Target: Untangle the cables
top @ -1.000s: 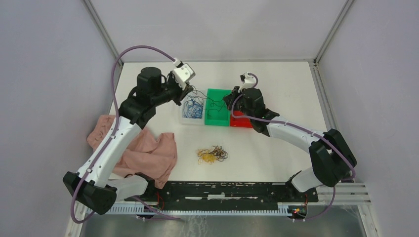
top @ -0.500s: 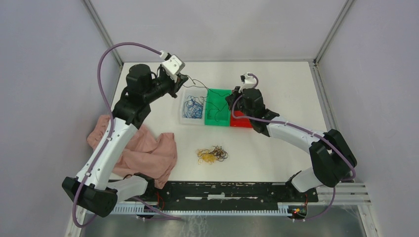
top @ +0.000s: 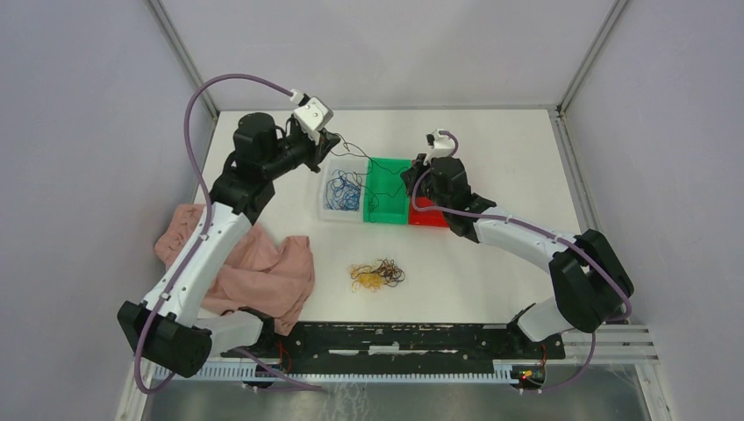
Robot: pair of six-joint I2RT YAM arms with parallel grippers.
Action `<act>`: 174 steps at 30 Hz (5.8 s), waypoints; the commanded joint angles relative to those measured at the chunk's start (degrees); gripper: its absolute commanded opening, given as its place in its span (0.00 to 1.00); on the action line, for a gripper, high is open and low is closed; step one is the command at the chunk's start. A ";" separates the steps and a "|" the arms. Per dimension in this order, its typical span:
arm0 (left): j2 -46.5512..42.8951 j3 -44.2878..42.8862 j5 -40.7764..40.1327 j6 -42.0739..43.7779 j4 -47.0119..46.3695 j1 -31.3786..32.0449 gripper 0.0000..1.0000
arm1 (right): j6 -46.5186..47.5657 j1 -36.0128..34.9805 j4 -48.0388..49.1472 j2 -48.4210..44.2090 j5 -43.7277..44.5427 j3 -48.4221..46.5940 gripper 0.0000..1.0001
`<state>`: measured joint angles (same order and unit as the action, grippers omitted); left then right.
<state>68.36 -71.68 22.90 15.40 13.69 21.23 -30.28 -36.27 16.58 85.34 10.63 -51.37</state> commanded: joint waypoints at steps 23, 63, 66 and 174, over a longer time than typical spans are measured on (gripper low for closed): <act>18.38 -14.29 0.46 -10.48 -16.48 2.78 0.03 | 0.46 -0.12 6.42 5.99 -3.92 0.52 0.20; 24.36 -7.44 -8.78 18.60 1.27 10.83 0.03 | -3.37 5.69 0.67 -10.46 1.08 8.33 0.34; 25.52 -7.38 -11.52 20.36 2.77 11.86 0.03 | -4.77 6.72 1.06 -9.59 0.39 7.99 0.34; 3.39 5.87 18.68 14.97 32.20 -2.06 0.85 | 34.07 -18.74 -16.32 -9.62 -30.26 9.58 0.56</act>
<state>74.98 -67.92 38.54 32.80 48.14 20.75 -6.94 -52.60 5.21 72.47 -16.29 -34.33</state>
